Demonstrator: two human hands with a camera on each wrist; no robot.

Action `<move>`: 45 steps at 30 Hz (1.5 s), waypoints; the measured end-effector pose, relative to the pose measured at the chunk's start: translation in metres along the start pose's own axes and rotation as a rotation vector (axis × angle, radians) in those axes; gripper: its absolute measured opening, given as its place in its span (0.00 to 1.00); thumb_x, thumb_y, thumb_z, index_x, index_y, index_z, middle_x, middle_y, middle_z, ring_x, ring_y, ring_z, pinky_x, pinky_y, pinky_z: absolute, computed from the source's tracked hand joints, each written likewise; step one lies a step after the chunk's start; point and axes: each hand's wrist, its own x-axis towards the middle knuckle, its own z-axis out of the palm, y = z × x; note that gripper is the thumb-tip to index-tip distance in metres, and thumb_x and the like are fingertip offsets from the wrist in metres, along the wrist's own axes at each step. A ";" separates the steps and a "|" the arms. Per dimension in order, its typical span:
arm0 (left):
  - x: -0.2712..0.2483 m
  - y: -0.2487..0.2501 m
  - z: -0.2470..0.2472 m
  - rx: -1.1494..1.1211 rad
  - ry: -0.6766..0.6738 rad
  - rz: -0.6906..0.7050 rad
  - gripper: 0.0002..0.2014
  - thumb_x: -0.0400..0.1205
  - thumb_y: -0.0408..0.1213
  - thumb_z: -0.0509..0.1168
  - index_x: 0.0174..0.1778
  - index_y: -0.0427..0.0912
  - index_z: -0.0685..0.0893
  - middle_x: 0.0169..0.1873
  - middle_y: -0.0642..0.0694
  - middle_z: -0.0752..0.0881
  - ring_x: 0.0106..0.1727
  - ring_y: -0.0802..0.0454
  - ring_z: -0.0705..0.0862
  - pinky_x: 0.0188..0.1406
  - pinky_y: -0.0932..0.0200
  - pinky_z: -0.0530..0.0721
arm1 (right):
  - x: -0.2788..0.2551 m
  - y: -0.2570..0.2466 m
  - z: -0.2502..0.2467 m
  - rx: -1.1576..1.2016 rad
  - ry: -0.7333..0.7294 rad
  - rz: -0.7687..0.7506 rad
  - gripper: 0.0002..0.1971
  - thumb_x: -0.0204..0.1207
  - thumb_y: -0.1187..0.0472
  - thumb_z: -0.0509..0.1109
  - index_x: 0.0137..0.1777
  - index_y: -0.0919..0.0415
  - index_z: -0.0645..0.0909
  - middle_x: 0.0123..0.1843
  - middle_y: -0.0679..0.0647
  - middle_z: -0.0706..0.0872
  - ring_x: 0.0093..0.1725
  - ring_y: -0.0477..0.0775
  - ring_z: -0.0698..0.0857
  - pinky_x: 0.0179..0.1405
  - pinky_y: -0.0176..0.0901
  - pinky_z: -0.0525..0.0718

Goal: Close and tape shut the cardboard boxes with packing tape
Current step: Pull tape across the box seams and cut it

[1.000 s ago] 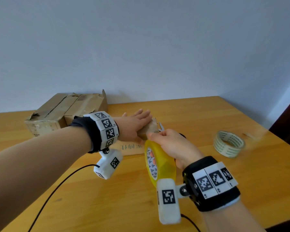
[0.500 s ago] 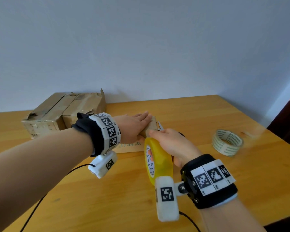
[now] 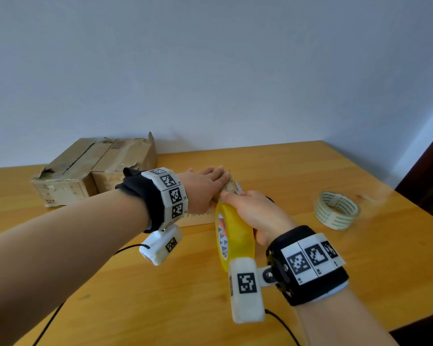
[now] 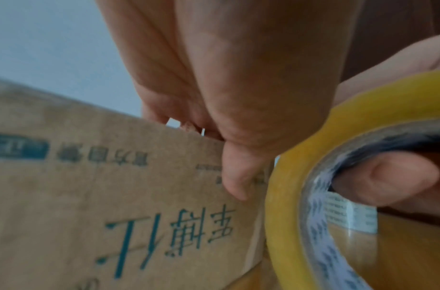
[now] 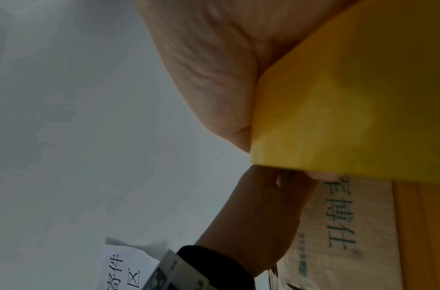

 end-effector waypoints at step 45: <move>-0.004 -0.027 0.002 -0.240 0.137 -0.059 0.30 0.89 0.53 0.53 0.83 0.72 0.45 0.75 0.48 0.70 0.76 0.42 0.72 0.73 0.40 0.72 | -0.002 -0.001 0.003 0.047 0.097 -0.082 0.26 0.83 0.51 0.75 0.75 0.60 0.74 0.64 0.58 0.88 0.41 0.49 0.91 0.39 0.45 0.89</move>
